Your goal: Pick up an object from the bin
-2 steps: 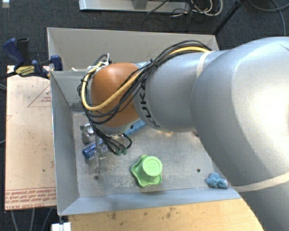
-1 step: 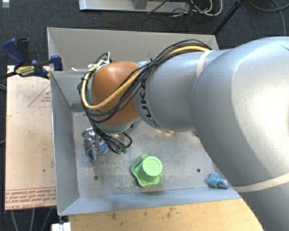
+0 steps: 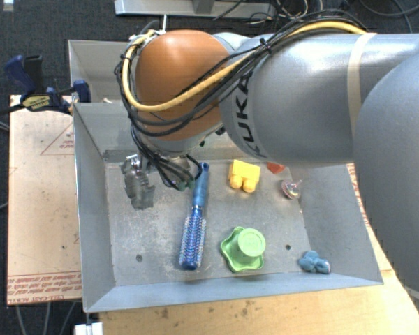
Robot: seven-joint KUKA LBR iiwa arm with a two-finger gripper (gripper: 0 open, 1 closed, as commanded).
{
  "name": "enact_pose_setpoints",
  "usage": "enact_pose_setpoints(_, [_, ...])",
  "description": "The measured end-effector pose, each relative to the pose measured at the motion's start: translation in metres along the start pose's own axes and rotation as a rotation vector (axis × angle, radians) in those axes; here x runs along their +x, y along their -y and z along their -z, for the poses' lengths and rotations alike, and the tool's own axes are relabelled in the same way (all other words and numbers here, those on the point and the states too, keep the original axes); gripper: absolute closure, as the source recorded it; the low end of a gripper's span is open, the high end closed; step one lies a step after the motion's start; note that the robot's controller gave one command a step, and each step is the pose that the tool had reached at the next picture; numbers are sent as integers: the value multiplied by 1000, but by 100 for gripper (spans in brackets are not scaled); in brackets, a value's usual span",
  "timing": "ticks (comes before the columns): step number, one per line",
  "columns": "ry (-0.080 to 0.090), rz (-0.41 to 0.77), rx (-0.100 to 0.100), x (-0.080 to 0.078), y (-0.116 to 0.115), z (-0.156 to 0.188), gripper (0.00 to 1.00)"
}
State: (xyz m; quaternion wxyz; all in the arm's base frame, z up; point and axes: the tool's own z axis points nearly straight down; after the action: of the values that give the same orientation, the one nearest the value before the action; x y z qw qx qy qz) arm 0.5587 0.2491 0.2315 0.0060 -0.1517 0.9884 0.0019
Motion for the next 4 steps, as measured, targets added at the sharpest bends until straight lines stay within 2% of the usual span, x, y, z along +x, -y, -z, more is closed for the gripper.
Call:
enact_pose_setpoints(1, [-18, 226, 0, 34, -6, -80, 100])
enact_pose_setpoints(2, [-12, 225, -1, 33, -6, -78, 0])
enact_pose_setpoints(3, [-14, 328, 2, 58, 93, -75, 0])
enact_pose_setpoints(4, [-19, 457, -3, 80, 132, -153, 0])
